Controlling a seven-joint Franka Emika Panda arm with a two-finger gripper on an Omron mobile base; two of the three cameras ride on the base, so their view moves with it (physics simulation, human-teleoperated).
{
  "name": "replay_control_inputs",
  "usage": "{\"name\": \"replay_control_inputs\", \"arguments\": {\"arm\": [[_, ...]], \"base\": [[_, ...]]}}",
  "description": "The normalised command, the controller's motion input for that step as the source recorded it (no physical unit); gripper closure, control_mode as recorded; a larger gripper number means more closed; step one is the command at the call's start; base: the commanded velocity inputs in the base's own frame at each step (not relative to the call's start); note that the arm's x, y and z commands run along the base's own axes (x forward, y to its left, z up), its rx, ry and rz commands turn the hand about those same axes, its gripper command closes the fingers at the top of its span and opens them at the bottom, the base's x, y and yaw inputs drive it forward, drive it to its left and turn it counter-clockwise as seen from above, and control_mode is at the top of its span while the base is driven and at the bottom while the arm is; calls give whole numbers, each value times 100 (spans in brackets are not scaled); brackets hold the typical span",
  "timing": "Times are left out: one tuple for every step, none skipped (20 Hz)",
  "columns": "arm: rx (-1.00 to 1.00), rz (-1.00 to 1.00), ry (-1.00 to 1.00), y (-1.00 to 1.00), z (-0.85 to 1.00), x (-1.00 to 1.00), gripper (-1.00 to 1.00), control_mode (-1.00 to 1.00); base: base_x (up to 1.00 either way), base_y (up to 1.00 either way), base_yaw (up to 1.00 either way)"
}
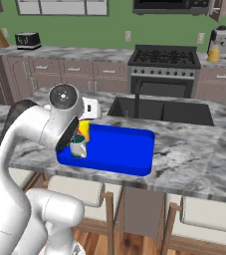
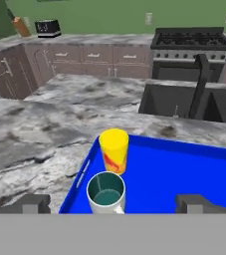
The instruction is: There is a tray on the dining counter. Grab the cup, mug, and pitcher and place them on the tray. The pitcher may be placed next to the tray if it cannot fit the tray.
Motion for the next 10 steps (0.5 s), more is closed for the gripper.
{"name": "replay_control_inputs", "arguments": {"arm": [[0, -43, 3, -14, 51, -46, -100, -100], [0, -43, 3, -14, 53, -45, -100, -100], [0, -43, 2, -16, 52, -45, -100, -100], [0, -42, 2, -17, 52, -44, -100, -100], [0, -42, 2, -17, 53, -44, -100, -100], [0, -42, 2, -17, 53, -43, -100, -100], [0, -42, 2, -16, 54, -43, -100, -100], [0, -42, 2, -16, 55, -43, -100, -100], [0, -42, 2, -15, 54, -42, -100, -100], [0, -41, 1, -14, 49, -41, -100, -100]], "base": [[0, 0, 0], [0, 0, 0], [0, 0, 0], [0, 0, 0], [0, 0, 0], [0, 0, 0], [0, 0, 0], [0, 0, 0], [0, 0, 0], [0, 0, 0]]}}
